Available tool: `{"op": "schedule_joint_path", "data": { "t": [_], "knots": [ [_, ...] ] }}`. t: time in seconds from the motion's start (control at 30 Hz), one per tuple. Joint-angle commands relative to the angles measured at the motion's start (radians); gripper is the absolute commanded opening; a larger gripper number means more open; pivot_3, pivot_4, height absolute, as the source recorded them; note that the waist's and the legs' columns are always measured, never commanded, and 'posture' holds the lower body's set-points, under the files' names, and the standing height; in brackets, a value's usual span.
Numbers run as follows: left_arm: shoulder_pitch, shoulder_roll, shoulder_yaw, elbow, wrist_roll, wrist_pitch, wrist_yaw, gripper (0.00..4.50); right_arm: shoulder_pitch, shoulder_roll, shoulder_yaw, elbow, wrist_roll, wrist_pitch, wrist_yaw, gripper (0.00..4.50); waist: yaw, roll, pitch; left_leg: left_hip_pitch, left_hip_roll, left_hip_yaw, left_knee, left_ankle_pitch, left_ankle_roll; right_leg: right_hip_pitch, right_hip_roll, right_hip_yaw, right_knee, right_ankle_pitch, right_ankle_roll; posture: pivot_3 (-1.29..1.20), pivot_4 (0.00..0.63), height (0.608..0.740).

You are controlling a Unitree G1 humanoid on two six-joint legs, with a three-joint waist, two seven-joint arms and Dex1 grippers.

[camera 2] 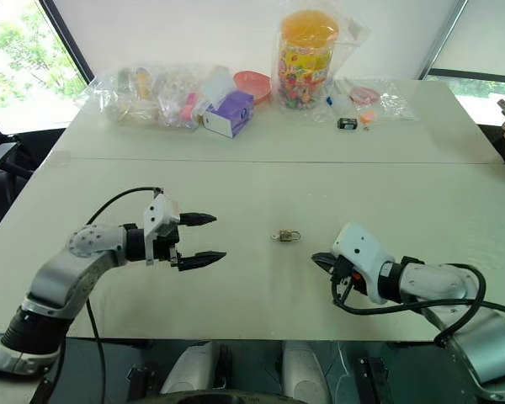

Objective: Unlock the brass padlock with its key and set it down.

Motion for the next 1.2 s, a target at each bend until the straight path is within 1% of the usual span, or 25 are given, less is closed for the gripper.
{"op": "schedule_joint_path", "data": {
  "t": [0.03, 0.17, 0.47, 0.6, 0.7, 0.87, 1.0, 1.1, 1.17, 1.2],
  "knots": [
    [-0.011, -0.003, 0.028, -0.015, -0.021, -0.021, -0.007, 4.47, -0.032, -0.003, -0.013, -0.016, 0.017, -0.009, -0.003, 0.0, 0.0, 0.0, 0.0, 0.0, 0.0, 0.0, 0.0, 0.0, 0.0, 0.0, 0.0, 0.0, 0.0, 0.0, 0.0, 0.0, 0.15, 0.735],
    [-0.023, 0.005, 0.035, -0.036, -0.045, 0.04, 0.009, 4.47, -0.045, 0.0, -0.004, -0.004, 0.002, -0.028, -0.013, 0.0, 0.0, 0.0, 0.0, 0.0, 0.0, 0.0, 0.0, 0.0, 0.0, 0.0, 0.0, 0.0, 0.0, 0.0, 0.0, 0.0, 0.15, 0.735],
    [-0.039, 0.009, 0.038, -0.037, -0.052, 0.07, 0.008, 4.47, -0.085, -0.007, 0.03, 0.024, -0.03, -0.073, -0.017, 0.0, 0.0, 0.0, 0.0, 0.0, 0.0, 0.0, 0.0, 0.0, 0.0, 0.0, 0.0, 0.0, 0.0, 0.0, 0.0, 0.0, 0.15, 0.735],
    [-0.042, 0.006, 0.041, -0.05, -0.083, 0.118, 0.009, 4.47, -0.107, -0.007, 0.037, 0.035, -0.038, -0.083, -0.015, 0.0, 0.0, 0.0, 0.0, 0.0, 0.0, 0.0, 0.0, 0.0, 0.0, 0.0, 0.0, 0.0, 0.0, 0.0, 0.0, 0.0, 0.15, 0.735],
    [-0.052, 0.002, 0.039, -0.04, -0.075, 0.115, 0.012, 4.47, -0.123, -0.026, 0.062, 0.055, -0.07, -0.111, -0.002, 0.0, 0.0, 0.0, 0.0, 0.0, 0.0, 0.0, 0.0, 0.0, 0.0, 0.0, 0.0, 0.0, 0.0, 0.0, 0.0, 0.0, 0.15, 0.735],
    [-0.06, 0.002, 0.031, -0.034, -0.071, 0.114, 0.005, 4.47, -0.168, -0.023, 0.101, 0.077, -0.076, -0.119, 0.009, 0.0, 0.0, 0.0, 0.0, 0.0, 0.0, 0.0, 0.0, 0.0, 0.0, 0.0, 0.0, 0.0, 0.0, 0.0, 0.0, 0.0, 0.15, 0.735],
    [-0.076, -0.006, 0.029, -0.026, -0.067, 0.112, 0.01, 4.47, -0.234, -0.023, 0.152, 0.15, -0.107, -0.165, 0.034, 0.0, -0.001, 0.0, 0.0, 0.0, 0.0, 0.0, 0.0, 0.0, 0.0, 0.0, 0.0, 0.0, 0.0, 0.0, 0.0, 0.0, 0.15, 0.735],
    [-0.072, -0.009, 0.025, -0.027, -0.061, 0.108, 0.012, 4.5, -0.298, 0.007, 0.197, 0.251, -0.12, -0.202, 0.057, 0.78, -0.001, 0.0, 0.0, 0.0, 0.0, 0.0, 0.0, 0.0, 0.0, 0.0, 0.0, 0.0, 0.0, 0.0, 0.0, 0.0, 0.15, 0.735],
    [-0.064, -0.009, 0.022, -0.033, -0.057, 0.106, 0.013, 4.5, -0.34, 0.025, 0.24, 0.343, -0.141, -0.247, 0.089, 1.9, -0.002, 0.0, 0.0, 0.0, 0.0, 0.0, 0.0, 0.0, 0.0, 0.0, 0.0, 0.0, 0.0, 0.0, 0.0, 0.0, 0.15, 0.735],
    [-0.064, -0.009, 0.022, -0.034, -0.056, 0.106, 0.014, 4.5, -0.36, 0.043, 0.25, 0.383, -0.133, -0.254, 0.102, 2.39, -0.002, 0.0, 0.0, 0.0, 0.0, 0.0, 0.0, 0.0, 0.0, 0.0, 0.0, 0.0, 0.0, 0.0, 0.0, 0.0, 0.15, 0.735]
  ]
}}
